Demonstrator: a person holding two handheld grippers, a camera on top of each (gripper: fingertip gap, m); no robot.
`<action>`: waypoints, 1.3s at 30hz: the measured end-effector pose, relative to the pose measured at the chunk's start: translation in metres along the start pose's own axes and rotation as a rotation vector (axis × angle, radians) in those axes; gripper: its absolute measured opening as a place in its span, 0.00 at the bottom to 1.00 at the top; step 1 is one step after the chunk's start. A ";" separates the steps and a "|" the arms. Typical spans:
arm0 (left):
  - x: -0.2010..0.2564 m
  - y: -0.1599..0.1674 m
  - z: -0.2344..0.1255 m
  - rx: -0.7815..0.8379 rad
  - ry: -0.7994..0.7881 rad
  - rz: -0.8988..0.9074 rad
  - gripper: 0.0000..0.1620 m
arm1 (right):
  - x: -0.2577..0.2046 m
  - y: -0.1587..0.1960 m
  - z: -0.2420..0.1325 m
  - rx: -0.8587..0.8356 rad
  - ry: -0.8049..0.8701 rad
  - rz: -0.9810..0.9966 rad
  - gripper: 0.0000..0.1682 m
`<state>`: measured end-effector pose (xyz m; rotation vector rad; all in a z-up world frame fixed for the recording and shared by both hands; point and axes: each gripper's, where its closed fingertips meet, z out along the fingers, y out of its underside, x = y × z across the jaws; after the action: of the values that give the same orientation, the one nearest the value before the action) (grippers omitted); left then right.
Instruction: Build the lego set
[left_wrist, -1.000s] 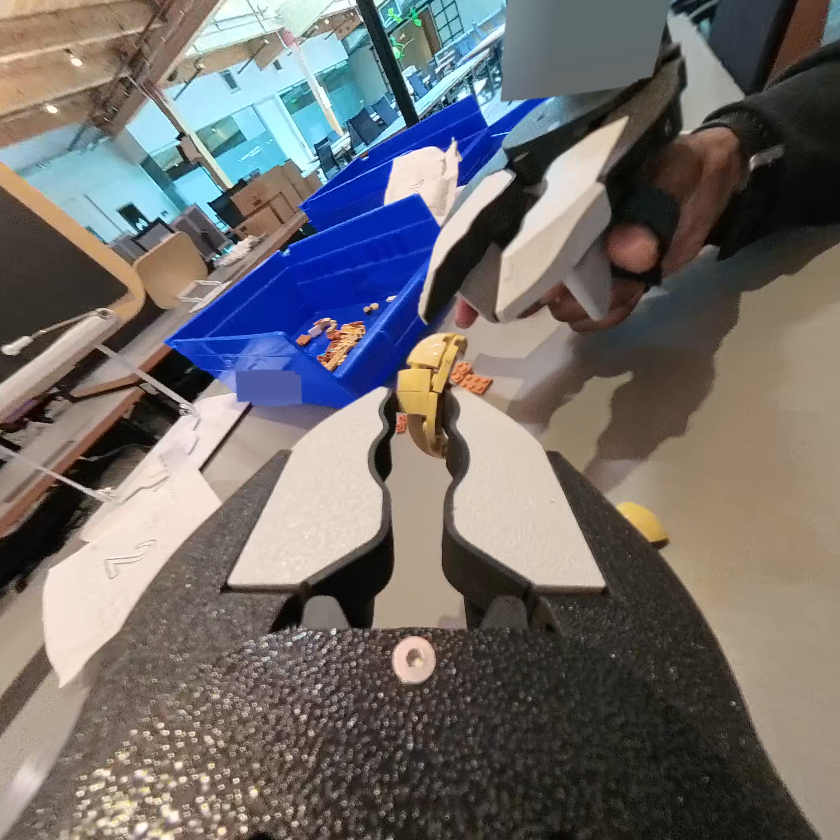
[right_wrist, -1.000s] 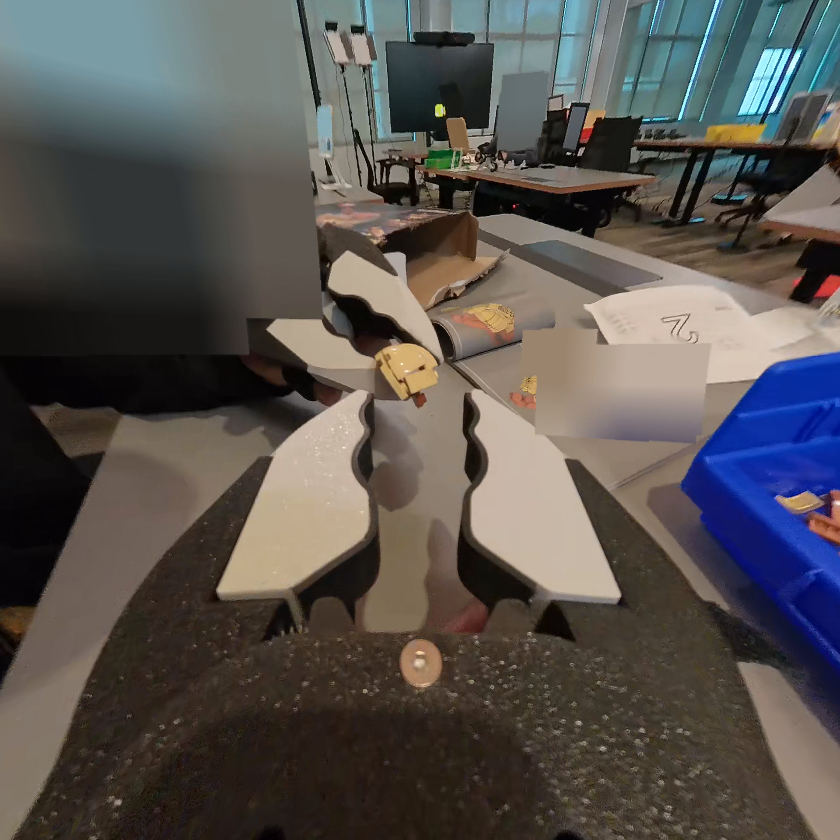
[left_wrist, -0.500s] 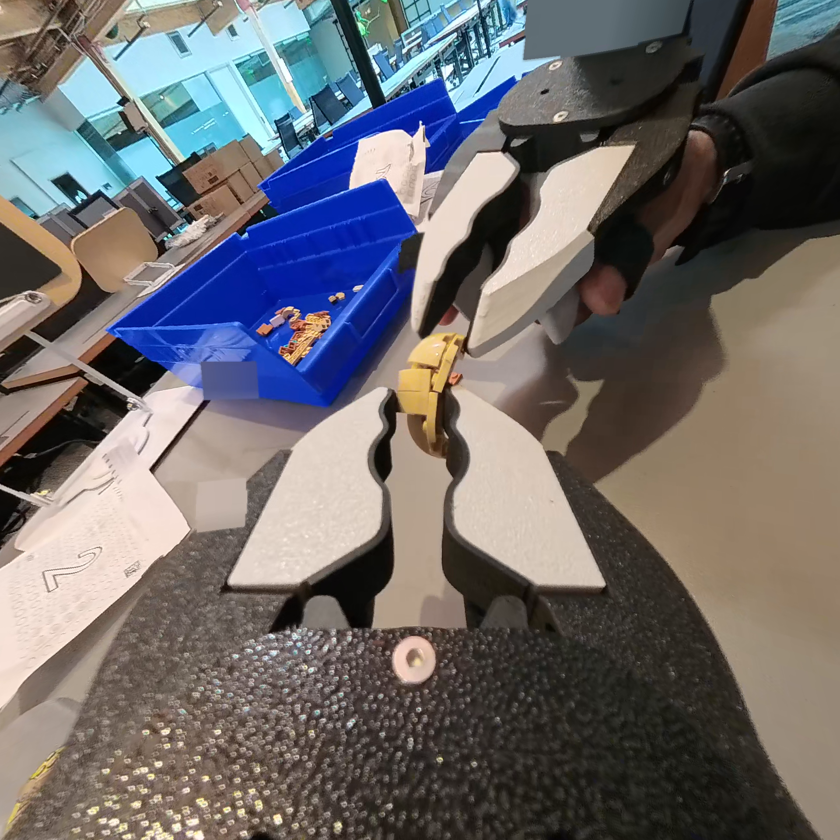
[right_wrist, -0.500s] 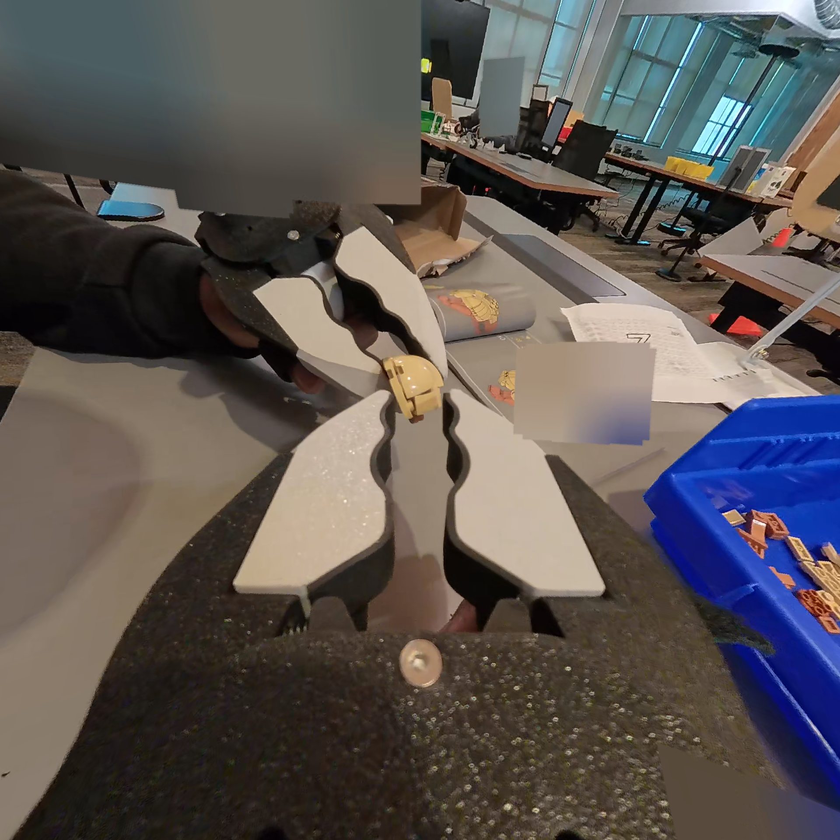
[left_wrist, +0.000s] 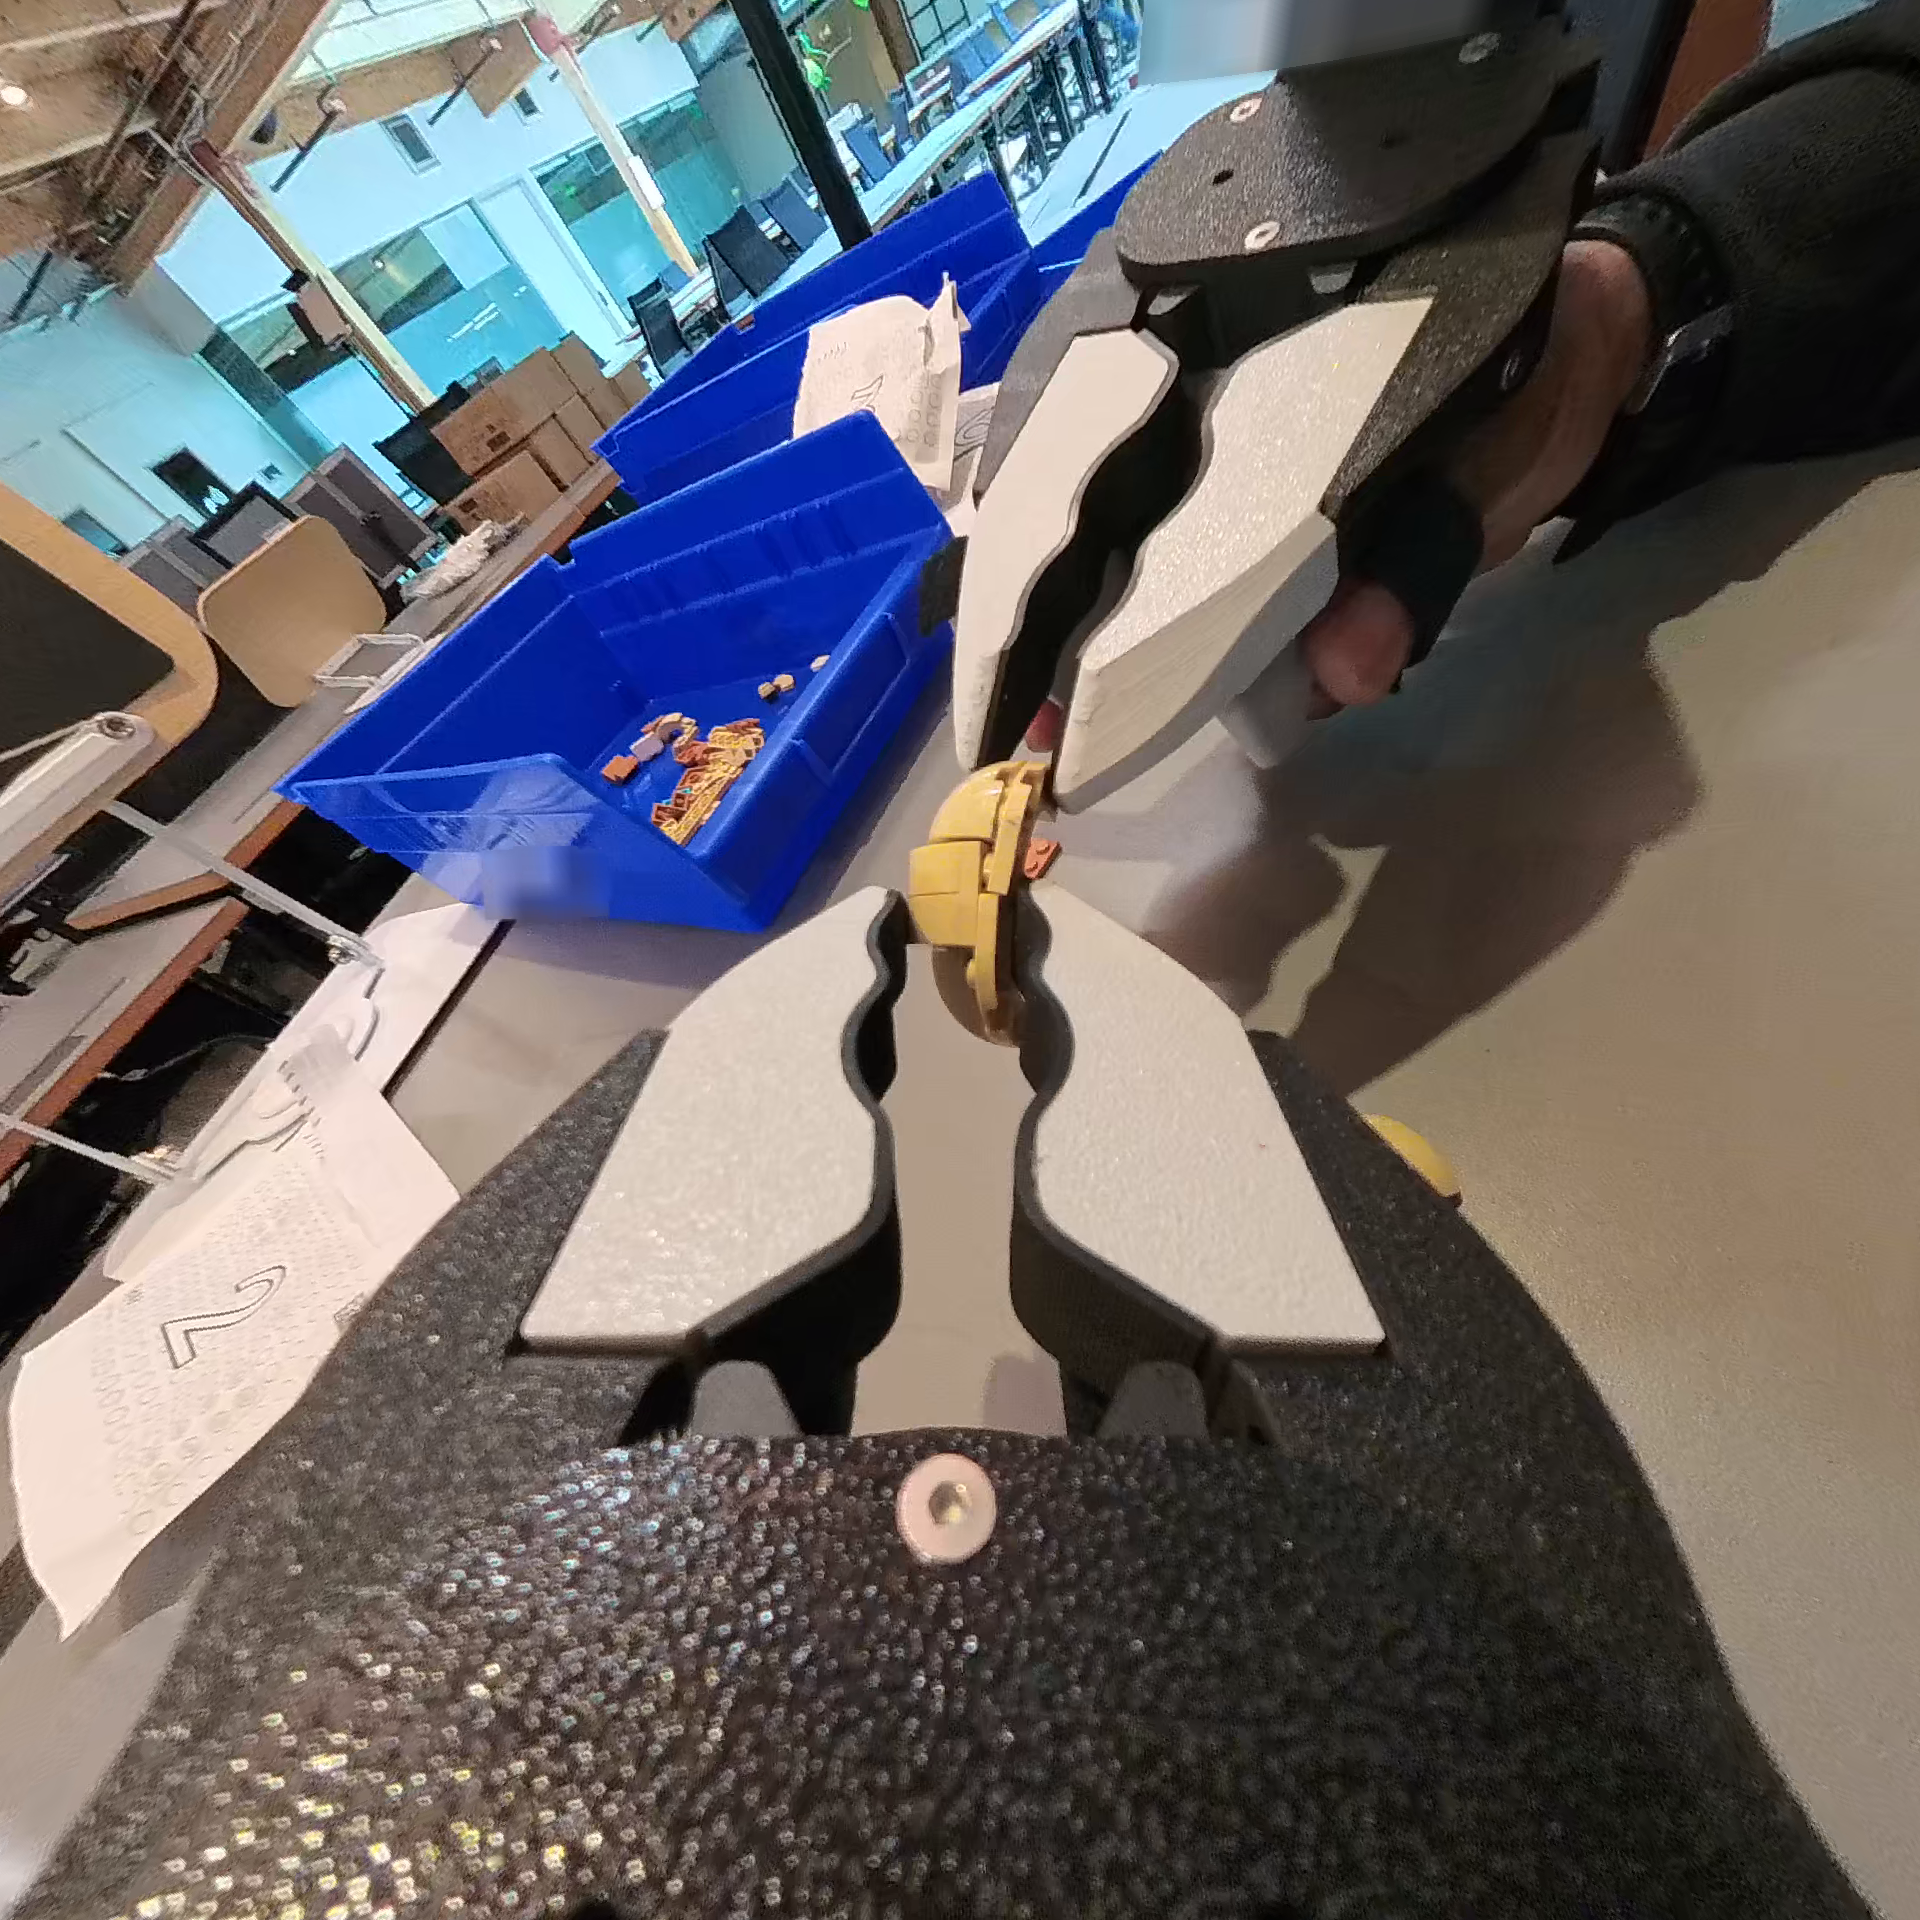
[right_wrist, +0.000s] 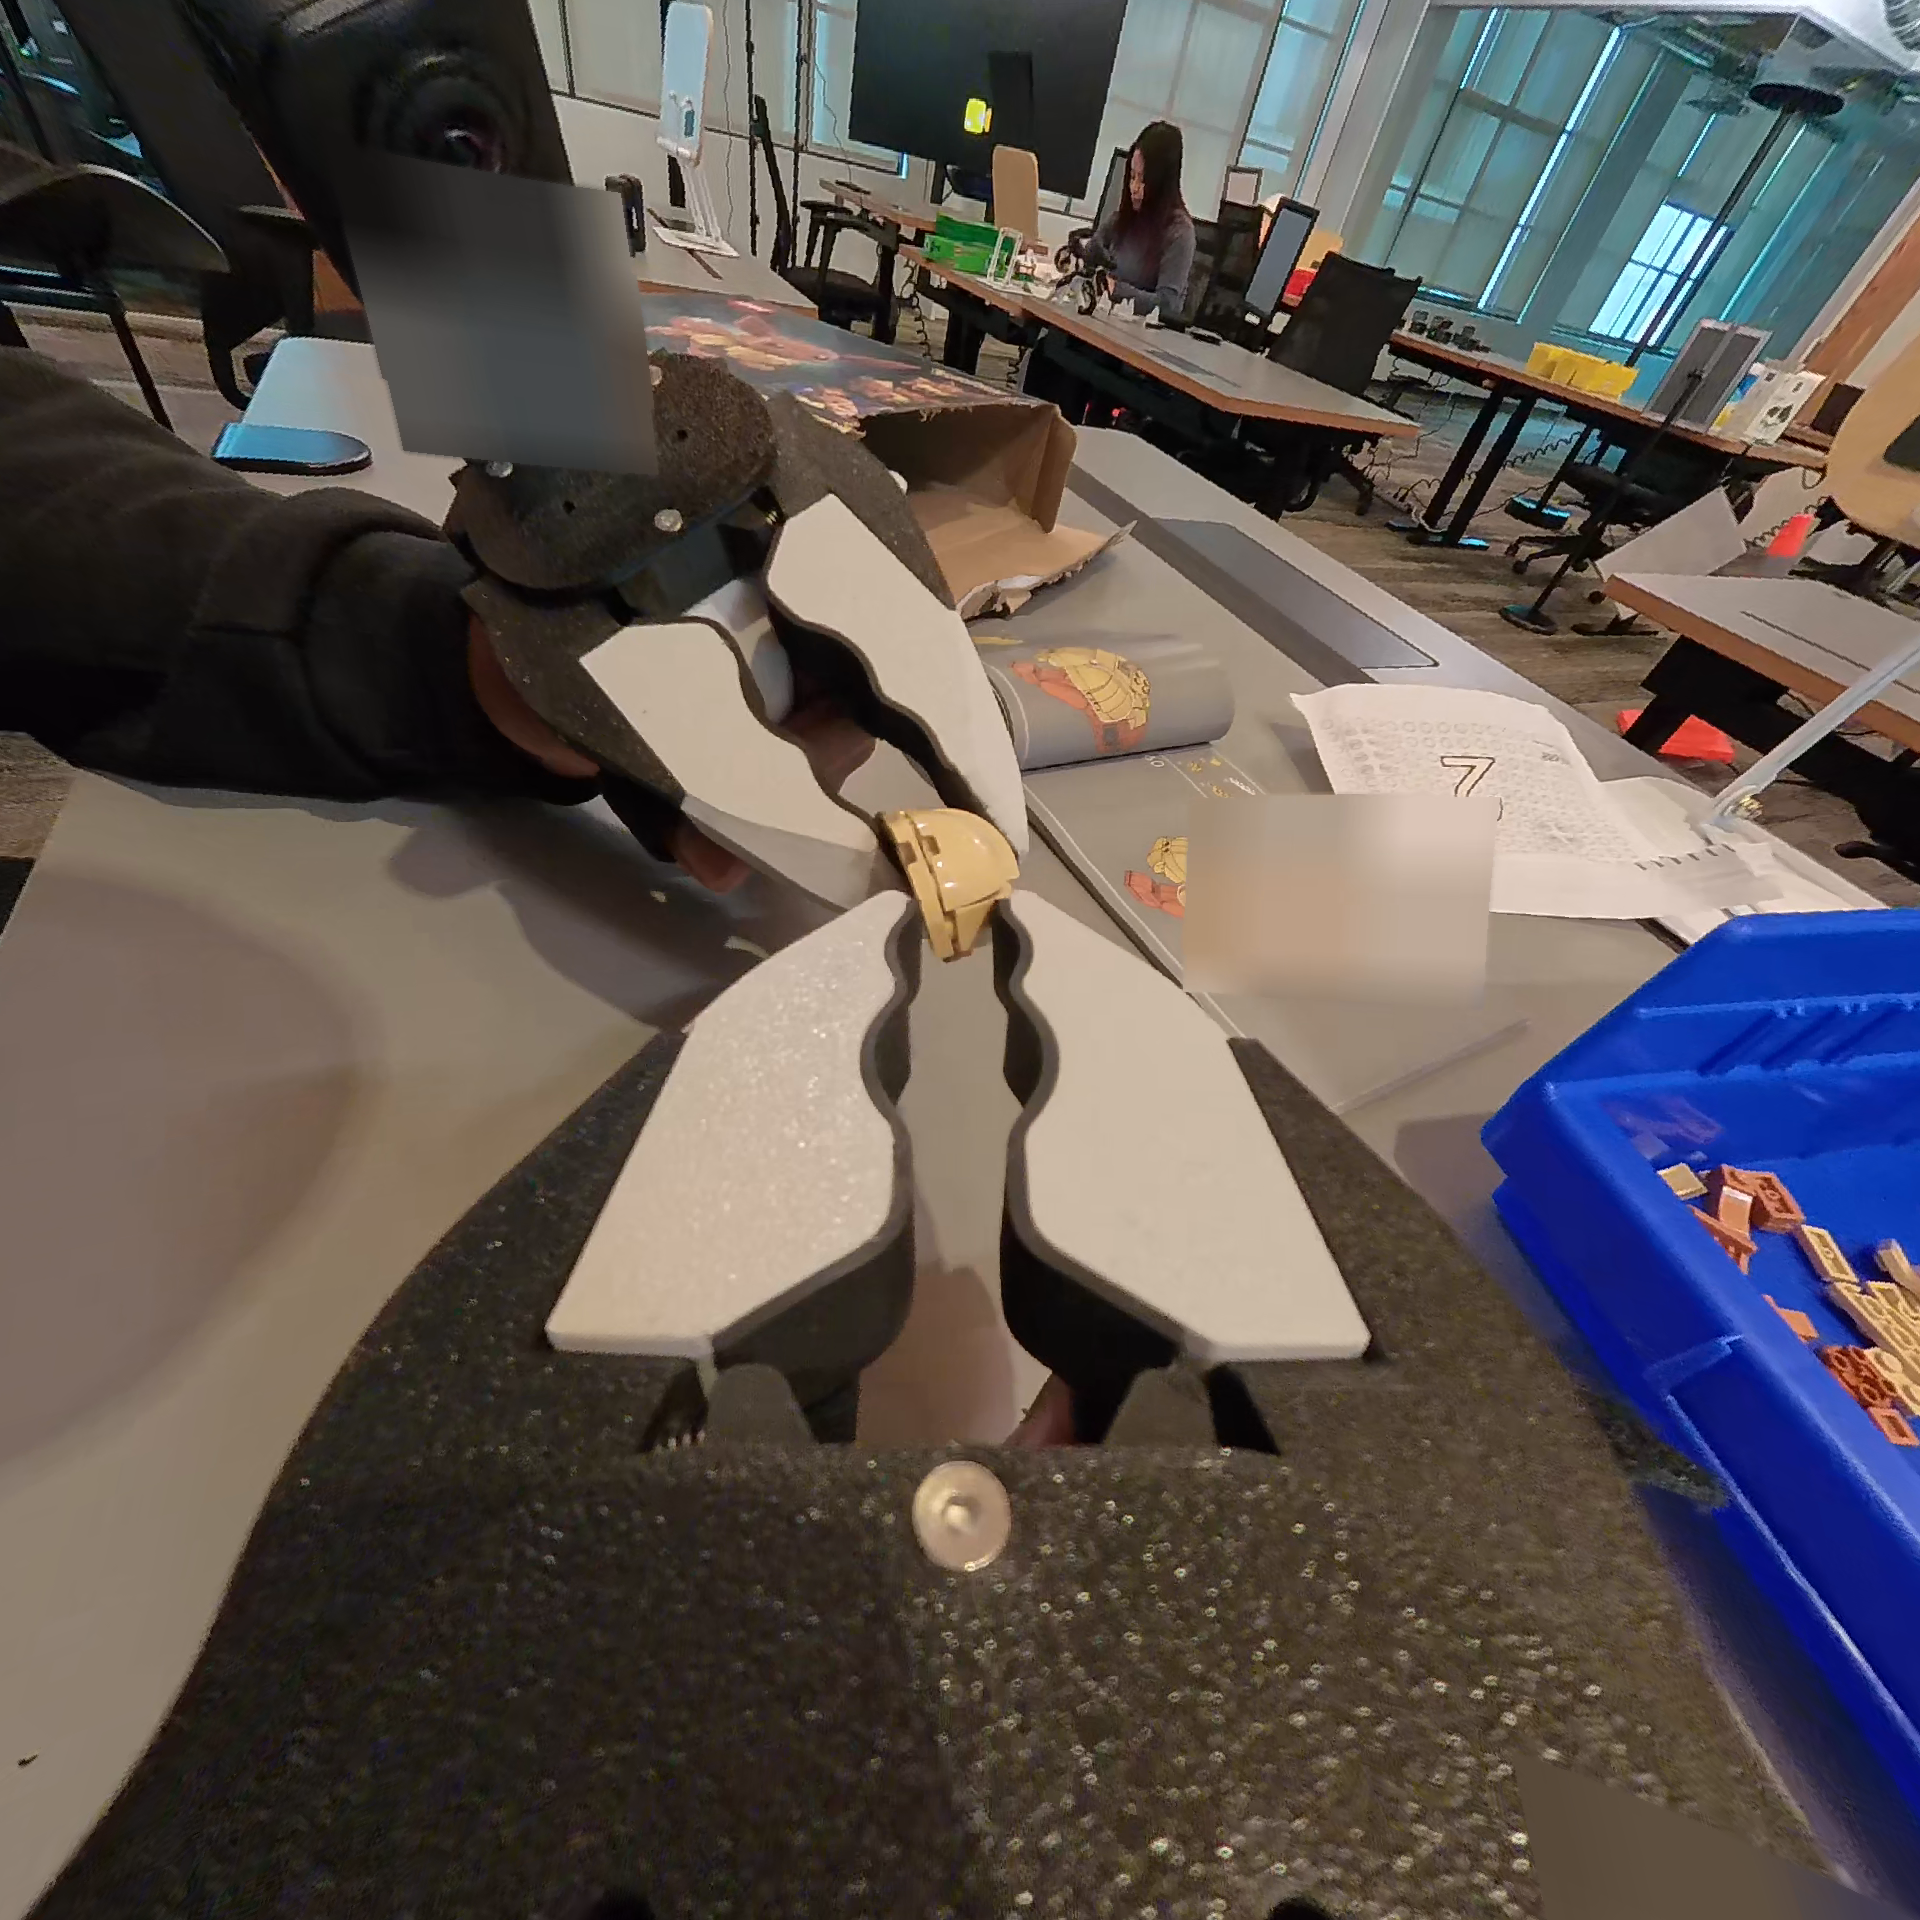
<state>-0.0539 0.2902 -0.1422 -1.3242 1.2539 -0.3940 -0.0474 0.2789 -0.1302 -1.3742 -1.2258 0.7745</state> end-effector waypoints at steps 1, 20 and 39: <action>0.000 0.000 0.000 0.002 0.000 0.002 0.12 | 0.000 0.000 0.000 0.000 0.002 -0.005 0.07; 0.004 -0.004 -0.003 0.038 0.011 0.039 0.11 | -0.005 -0.002 -0.003 -0.019 0.045 -0.123 0.05; 0.005 -0.006 -0.004 0.052 0.015 0.036 0.11 | -0.007 -0.004 -0.004 -0.019 0.077 -0.180 0.04</action>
<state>-0.0533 0.2823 -0.1379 -1.2548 1.2705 -0.4091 -0.0464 0.2711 -0.1272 -1.2771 -1.2788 0.5808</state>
